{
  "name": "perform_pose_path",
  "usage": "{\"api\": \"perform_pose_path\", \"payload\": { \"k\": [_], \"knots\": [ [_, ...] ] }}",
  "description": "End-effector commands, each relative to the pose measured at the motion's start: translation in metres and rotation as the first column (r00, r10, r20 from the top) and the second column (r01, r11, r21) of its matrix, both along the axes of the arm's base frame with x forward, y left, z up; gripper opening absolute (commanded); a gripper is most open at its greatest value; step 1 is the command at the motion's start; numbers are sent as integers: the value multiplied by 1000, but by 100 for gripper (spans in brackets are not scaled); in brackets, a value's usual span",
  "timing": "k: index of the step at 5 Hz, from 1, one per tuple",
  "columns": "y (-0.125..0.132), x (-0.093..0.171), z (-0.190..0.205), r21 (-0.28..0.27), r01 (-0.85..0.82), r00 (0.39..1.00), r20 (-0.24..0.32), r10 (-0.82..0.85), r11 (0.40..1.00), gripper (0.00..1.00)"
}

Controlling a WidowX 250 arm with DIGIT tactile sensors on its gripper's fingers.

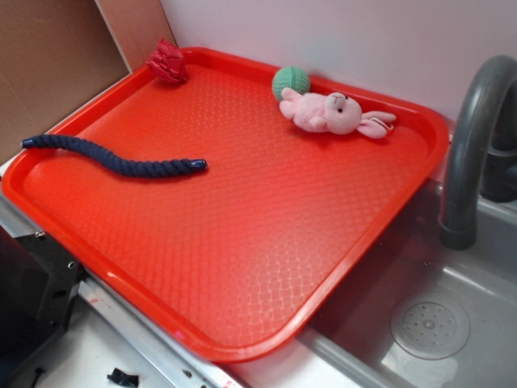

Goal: Grab the blue rope.

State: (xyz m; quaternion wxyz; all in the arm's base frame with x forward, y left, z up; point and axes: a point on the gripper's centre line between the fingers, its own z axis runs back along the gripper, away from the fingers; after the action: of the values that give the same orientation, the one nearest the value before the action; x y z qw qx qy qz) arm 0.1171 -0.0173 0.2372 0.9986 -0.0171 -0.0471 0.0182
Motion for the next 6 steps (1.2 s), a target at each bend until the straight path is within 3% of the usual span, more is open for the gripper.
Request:
{"api": "perform_pose_path", "payload": {
  "k": [1, 2, 3, 4, 5, 6],
  "knots": [
    [0, 0, 0, 0, 0, 1000, 0, 0, 1000, 100],
    [9, 4, -10, -33, -246, 968, 41, 247, 969, 100],
    [20, 11, -23, -28, -477, 875, 78, 478, 878, 100],
    [32, 16, -46, -44, -678, 723, 142, 676, 734, 100],
    [56, 27, -88, -37, -843, 536, 20, 844, 536, 100],
    [73, 34, -117, -9, -951, 311, 3, 951, 311, 100]
  ]
}}
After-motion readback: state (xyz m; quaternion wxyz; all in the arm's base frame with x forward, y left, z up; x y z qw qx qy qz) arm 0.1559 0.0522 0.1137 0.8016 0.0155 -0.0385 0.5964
